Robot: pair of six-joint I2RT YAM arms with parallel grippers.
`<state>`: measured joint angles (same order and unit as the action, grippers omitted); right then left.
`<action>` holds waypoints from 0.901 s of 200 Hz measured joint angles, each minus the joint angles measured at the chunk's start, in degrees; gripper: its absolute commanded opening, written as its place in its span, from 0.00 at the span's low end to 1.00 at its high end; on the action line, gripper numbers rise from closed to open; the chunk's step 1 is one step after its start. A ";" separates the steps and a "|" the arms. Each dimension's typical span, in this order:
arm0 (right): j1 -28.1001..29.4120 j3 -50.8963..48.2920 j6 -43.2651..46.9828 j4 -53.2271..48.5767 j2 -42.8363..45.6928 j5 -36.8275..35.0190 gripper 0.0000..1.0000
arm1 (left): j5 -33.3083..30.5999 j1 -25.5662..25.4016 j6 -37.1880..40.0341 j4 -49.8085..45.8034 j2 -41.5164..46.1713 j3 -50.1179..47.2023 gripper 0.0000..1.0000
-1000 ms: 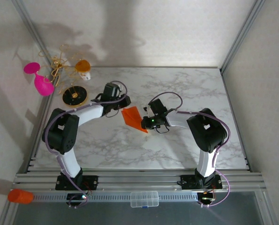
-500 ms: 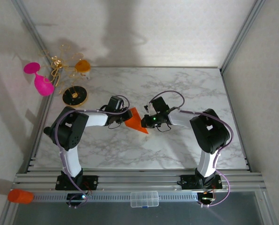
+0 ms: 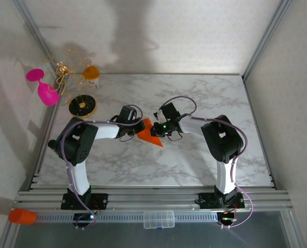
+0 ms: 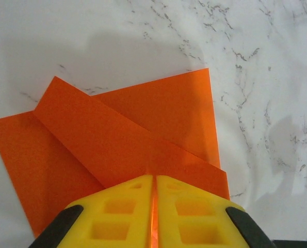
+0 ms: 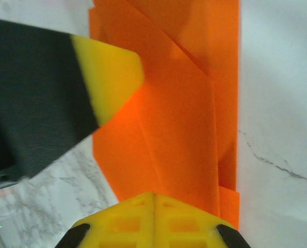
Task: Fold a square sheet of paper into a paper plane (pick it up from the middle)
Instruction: Fourth fold the wing at the center of the table.
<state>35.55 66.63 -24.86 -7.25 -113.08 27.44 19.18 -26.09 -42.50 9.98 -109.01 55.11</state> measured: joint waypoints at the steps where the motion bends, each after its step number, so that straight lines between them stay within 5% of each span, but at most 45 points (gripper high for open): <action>1: 0.00 0.00 0.02 -0.04 -0.04 0.00 0.06 | 0.00 -0.02 -0.02 -0.04 -0.02 0.04 0.11; 70: 0.35 -1.68 0.07 0.68 -0.17 -0.87 0.06 | -2.54 -0.74 -1.14 -6.91 -1.62 4.76 0.11; 180: 0.04 -19.41 -1.49 2.71 13.70 -2.01 0.07 | -3.23 -1.09 -1.64 -10.14 -2.40 7.30 0.12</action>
<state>35.59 47.22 -26.35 -4.54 -99.37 25.43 15.94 -27.18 -44.14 -0.16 -111.42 62.41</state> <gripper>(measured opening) 0.075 0.110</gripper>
